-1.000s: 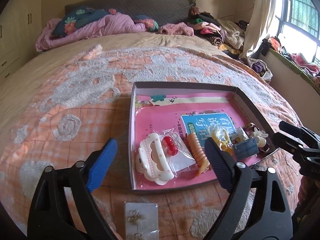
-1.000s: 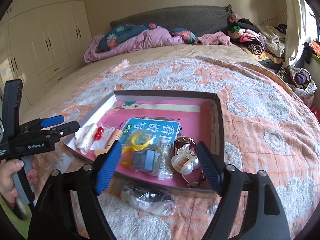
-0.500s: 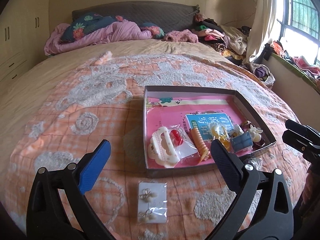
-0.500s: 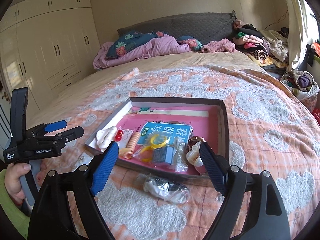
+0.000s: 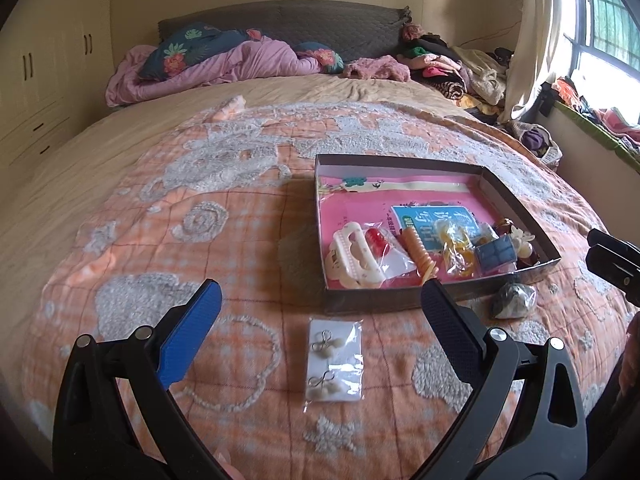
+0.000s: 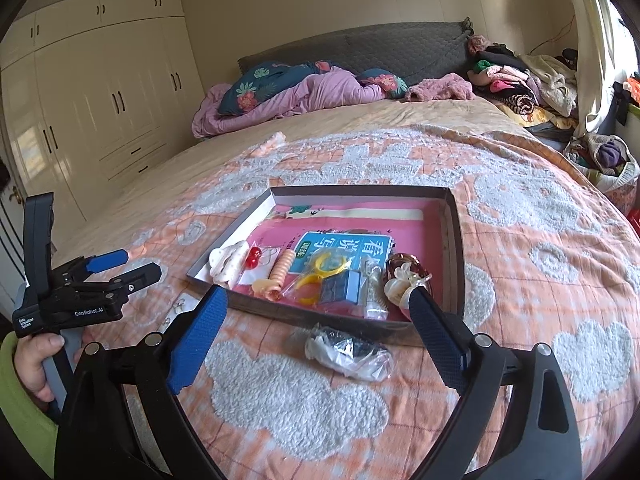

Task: Organize jewelry
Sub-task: 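Move the left tool toward the earring card while the right tool moves toward the clear bag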

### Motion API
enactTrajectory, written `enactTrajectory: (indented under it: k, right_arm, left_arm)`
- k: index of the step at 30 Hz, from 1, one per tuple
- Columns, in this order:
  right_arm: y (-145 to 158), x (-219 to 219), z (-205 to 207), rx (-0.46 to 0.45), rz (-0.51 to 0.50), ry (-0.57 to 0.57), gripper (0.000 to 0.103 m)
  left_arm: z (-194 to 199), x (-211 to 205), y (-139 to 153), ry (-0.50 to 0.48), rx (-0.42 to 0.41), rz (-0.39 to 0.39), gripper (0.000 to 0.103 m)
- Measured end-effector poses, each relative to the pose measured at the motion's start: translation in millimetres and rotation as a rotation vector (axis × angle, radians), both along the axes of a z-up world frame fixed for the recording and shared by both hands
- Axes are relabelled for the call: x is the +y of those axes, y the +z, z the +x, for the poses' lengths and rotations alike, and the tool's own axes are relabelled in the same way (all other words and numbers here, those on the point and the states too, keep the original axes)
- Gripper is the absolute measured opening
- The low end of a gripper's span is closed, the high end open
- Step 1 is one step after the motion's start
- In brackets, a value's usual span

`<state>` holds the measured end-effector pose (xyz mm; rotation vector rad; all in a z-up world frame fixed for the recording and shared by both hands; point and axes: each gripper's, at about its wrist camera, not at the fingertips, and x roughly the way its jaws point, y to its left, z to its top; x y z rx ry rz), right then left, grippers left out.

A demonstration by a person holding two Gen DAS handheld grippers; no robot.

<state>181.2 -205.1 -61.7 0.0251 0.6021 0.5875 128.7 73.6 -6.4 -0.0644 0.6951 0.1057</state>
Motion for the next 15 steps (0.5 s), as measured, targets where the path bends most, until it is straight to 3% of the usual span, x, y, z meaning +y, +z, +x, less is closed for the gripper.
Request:
enactTrajectory:
  k: [15]
  right_arm:
    - [-40.8,-2.9,2.8,0.136,-0.007,-0.042,0.092]
  left_arm:
    - [3.6,-2.5,-45.6,0.0,0.135,0.022,0.093]
